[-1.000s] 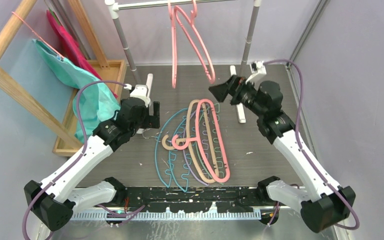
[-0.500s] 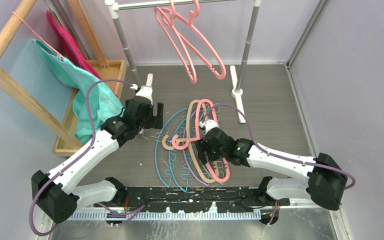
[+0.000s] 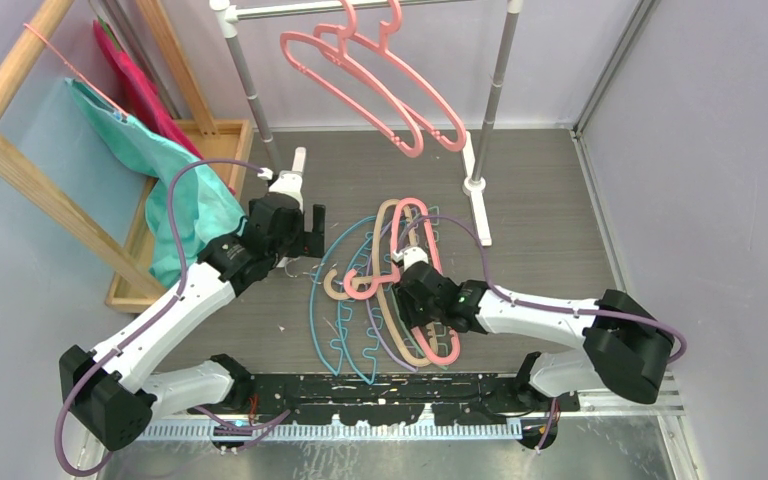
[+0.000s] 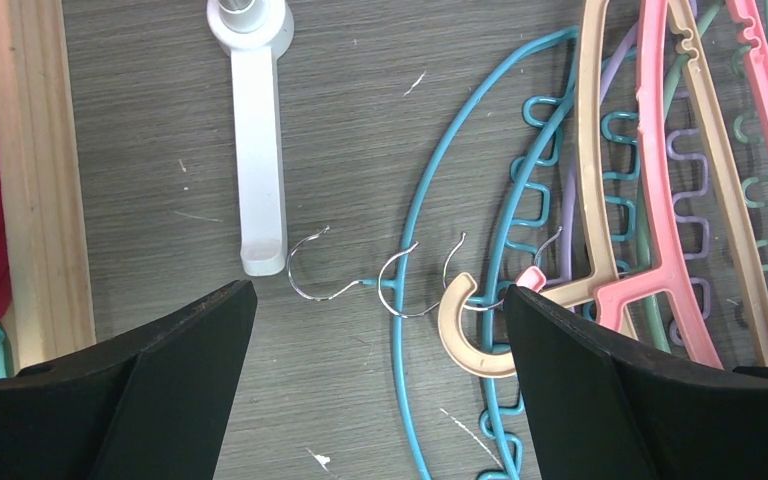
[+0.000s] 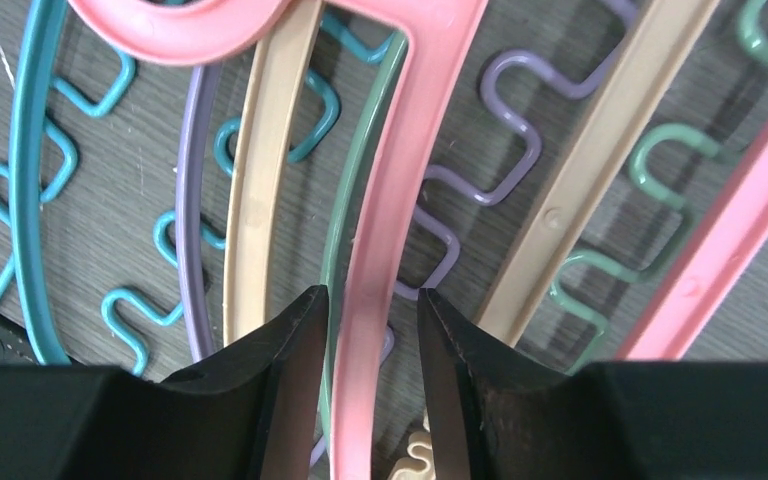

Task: Organize the hangers

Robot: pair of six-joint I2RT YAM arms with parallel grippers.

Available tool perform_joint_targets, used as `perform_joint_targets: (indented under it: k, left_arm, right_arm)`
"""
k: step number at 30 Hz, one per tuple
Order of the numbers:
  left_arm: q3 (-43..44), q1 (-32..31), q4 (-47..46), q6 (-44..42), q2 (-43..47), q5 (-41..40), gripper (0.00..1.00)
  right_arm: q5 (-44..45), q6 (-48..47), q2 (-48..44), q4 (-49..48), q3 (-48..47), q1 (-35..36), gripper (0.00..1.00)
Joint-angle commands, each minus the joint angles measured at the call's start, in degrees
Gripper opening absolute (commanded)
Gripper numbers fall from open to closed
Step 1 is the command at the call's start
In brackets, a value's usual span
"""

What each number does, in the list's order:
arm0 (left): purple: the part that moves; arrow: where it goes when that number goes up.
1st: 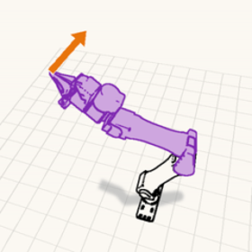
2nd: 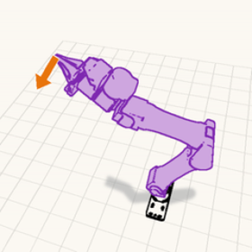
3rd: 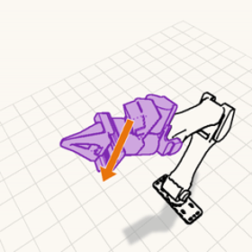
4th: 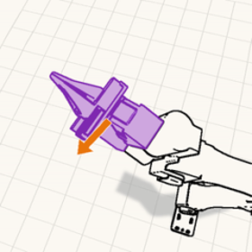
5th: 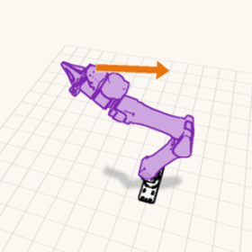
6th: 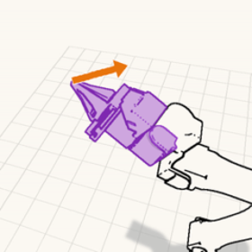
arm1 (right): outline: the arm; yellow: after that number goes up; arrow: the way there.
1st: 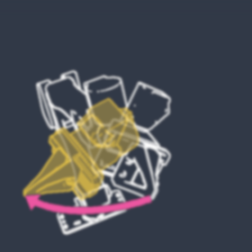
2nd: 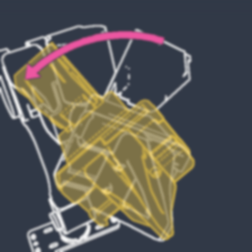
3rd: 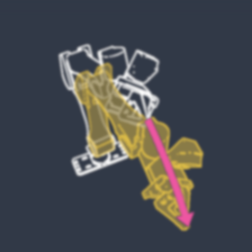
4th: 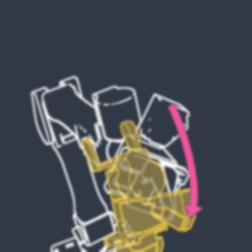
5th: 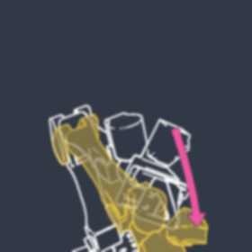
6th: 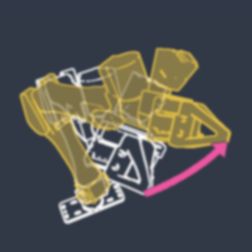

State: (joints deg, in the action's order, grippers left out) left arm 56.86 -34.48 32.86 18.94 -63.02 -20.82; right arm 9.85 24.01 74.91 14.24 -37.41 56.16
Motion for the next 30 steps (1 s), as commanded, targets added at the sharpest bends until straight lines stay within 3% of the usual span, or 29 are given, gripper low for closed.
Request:
perform_joint_targets:
  k: [1,6,12,15,26,30]
  left_arm:
    - [0.2,0.2,-2.4,0.8,0.9,-0.5,0.98]
    - [-0.5,0.2,-2.7,1.2,0.9,-0.3,0.98]
    - [-0.8,0.2,-2.7,1.4,1.1,-0.4,0.98]
    - [-0.6,0.3,-2.8,1.3,0.8,-0.5,0.98]
    - [0.0,0.3,-4.0,1.1,-0.1,0.2,0.98]
    - [1.3,0.2,-4.1,0.8,-0.9,0.7,0.98]
  right_arm:
    - [-0.6,2.1,-1.0,-2.9,1.7,1.2,0.45]
    - [-0.7,3.2,-1.3,-2.8,3.5,1.6,0.44]
    - [0.7,4.8,-3.6,-0.6,3.3,2.2,0.13]
    - [2.2,5.4,-5.8,2.4,1.7,2.2,0.02]
    - [8.7,6.5,-19.2,14.2,-9.0,1.5,0.01]
    - [3.7,5.8,-21.2,16.3,-13.4,-4.2,0.01]
